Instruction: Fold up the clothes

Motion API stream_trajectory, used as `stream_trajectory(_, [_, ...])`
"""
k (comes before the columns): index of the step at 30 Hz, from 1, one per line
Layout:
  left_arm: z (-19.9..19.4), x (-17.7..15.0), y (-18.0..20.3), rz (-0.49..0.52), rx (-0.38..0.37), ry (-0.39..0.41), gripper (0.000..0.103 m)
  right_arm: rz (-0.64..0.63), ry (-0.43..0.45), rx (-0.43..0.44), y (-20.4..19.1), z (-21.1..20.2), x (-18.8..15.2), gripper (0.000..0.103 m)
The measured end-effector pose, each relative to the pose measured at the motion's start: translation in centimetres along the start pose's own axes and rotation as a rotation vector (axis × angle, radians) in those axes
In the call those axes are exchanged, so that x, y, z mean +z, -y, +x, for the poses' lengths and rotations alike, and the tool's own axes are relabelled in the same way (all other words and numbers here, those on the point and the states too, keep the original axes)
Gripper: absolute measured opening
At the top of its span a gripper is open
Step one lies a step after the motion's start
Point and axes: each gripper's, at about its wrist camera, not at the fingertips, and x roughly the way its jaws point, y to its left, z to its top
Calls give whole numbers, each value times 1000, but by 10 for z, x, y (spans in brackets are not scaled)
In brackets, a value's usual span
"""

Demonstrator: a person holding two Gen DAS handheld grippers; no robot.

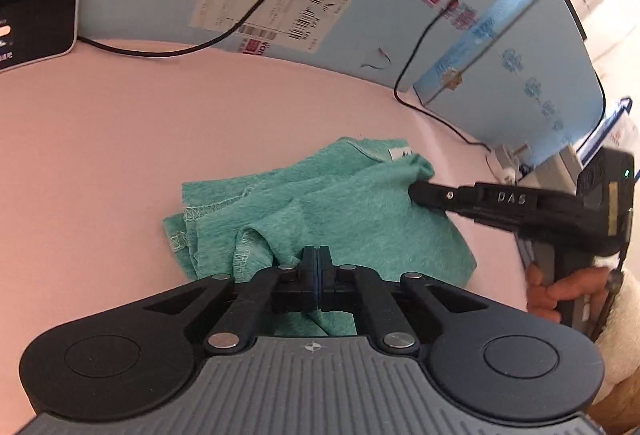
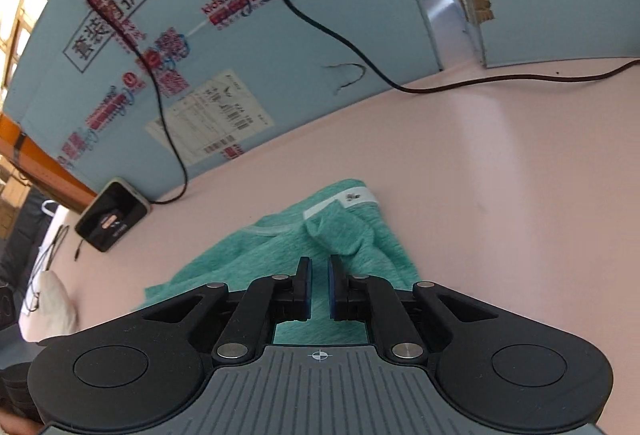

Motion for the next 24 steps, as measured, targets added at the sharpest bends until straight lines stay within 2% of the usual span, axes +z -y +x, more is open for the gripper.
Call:
stream_trajectory(1, [3, 1, -4, -26, -11, 8, 3, 12, 6, -22, 3, 3, 0, 0])
stream_trajectory(4, [9, 6, -16, -134, -35, 30, 3, 43, 47, -29, 10, 9, -1, 0])
stream_trajectory(6, [13, 8, -20, -184, -44, 39, 3, 16, 66, -43, 7, 10, -3, 0])
stream_trajectory(11, [7, 7, -13, -220, -35, 50, 4, 50, 66, -60, 6, 6, -5, 0])
stream_trajectory(12, [2, 6, -9, -213, -36, 56, 13, 70, 59, -54, 8, 3, -4, 1])
stream_trajectory(13, [-4, 5, -6, -205, -44, 66, 34, 92, 54, -45, 9, -3, -5, 10])
stream_trajectory(14, [-12, 2, -5, -195, -69, 80, 48, 107, 55, -40, 10, -10, -5, 11])
stream_trajectory(15, [-21, 0, -4, -190, -95, 93, 72, 98, 72, -43, 9, -18, -6, 12])
stream_trajectory(16, [-29, -2, -2, -187, -104, 107, 81, 88, 87, -47, 8, -27, -7, 14])
stream_trajectory(17, [-37, -5, -2, -181, -101, 120, 81, 78, 97, -51, 8, -34, -9, 22])
stream_trajectory(18, [-44, -7, -2, -174, -94, 126, 82, 68, 105, -55, 9, -42, -11, 35])
stream_trajectory(20, [-55, -14, -5, -182, -69, 126, 87, 43, 108, -81, 13, -53, -20, 47])
stream_trajectory(24, [-60, -31, -18, -233, -26, 90, 90, 28, 57, -122, 25, -63, -40, 47])
